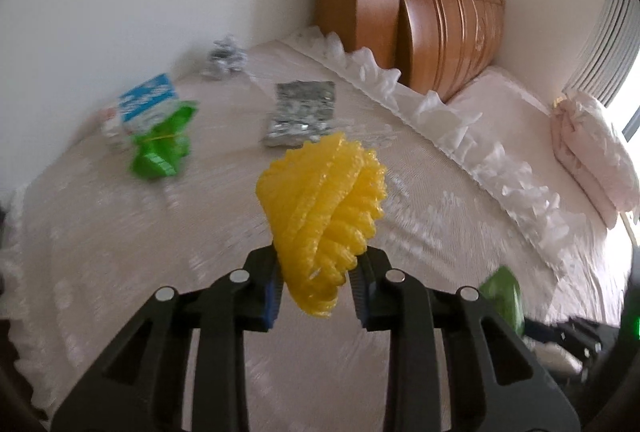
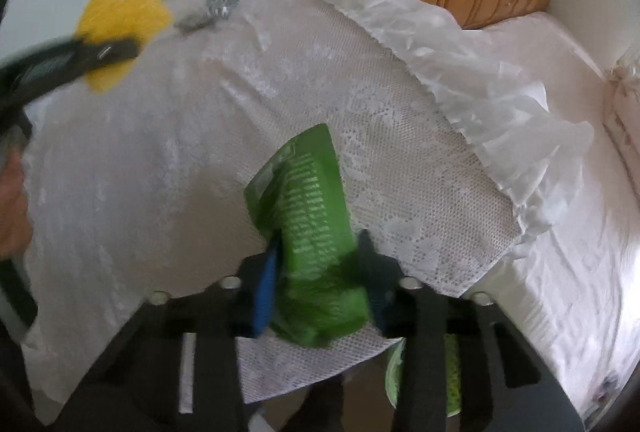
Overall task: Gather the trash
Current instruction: 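Carry both items to the wastebasket and open both tools over it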
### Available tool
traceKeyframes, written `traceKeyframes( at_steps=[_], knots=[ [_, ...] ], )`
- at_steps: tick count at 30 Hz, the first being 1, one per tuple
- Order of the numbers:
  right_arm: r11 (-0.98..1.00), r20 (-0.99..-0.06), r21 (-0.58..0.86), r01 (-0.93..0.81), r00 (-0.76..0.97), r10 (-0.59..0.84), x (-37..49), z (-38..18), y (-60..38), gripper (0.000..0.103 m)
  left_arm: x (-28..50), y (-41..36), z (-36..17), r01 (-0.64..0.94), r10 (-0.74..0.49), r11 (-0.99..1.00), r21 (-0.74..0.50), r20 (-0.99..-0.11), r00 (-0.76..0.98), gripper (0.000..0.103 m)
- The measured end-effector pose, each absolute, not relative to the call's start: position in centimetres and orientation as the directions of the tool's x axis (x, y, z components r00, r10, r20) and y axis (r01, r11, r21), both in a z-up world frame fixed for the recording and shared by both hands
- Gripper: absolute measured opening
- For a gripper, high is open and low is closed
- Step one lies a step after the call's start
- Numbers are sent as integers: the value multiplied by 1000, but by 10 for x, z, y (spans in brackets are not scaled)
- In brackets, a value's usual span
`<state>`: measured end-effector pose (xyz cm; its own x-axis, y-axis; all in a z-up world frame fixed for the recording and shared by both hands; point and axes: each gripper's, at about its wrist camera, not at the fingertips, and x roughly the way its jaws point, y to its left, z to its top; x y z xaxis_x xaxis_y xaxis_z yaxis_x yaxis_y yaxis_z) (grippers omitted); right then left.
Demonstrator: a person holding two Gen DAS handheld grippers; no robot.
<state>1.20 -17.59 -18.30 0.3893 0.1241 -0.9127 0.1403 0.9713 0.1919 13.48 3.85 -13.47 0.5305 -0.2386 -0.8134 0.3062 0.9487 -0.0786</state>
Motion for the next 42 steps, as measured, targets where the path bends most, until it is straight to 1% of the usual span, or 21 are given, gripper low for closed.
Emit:
traceKeyframes(
  at_steps=[8, 12, 16, 19, 21, 26, 30, 35, 36, 39, 42],
  knots=[
    [907, -824, 397, 141, 491, 284, -1, -164, -180, 34, 68, 81, -115, 282, -223, 957, -71, -802, 554, 28],
    [891, -799, 430, 148, 522, 299, -19, -153, -183, 34, 35, 75, -109, 340, -261, 937, -79, -804, 534, 28],
    [892, -798, 411, 188, 548, 252, -54, -143, -197, 34, 5, 45, -102, 450, -346, 887, -106, -797, 494, 28],
    [894, -815, 363, 261, 554, 170, -98, -136, -219, 34, -21, 10, -96, 572, -444, 808, -144, -786, 429, 28],
    [890, -835, 311, 334, 543, 88, -133, -133, -238, 34, -42, -16, -95, 656, -496, 739, -154, -783, 375, 28],
    [849, -867, 207, 486, 493, -71, -202, -135, -275, 34, -86, -71, -101, 803, -549, 577, -150, -799, 245, 28],
    [780, -880, 189, 597, 456, -136, -240, -148, -305, 34, -105, -102, -101, 852, -563, 503, -146, -803, 195, 28],
    [725, -905, 160, 670, 394, -164, -258, -188, -336, 34, -116, -128, -101, 874, -563, 466, -138, -808, 173, 28],
    [711, -915, 156, 686, 372, -158, -256, -207, -343, 34, -121, -129, -102, 876, -563, 463, -137, -809, 172, 28],
    [683, -931, 180, 708, 346, -113, -257, -236, -361, 34, -128, -135, -105, 875, -553, 464, -134, -816, 168, 28],
    [667, -931, 219, 712, 357, -75, -258, -245, -371, 34, -132, -140, -106, 873, -541, 472, -122, -822, 178, 28]
  ],
)
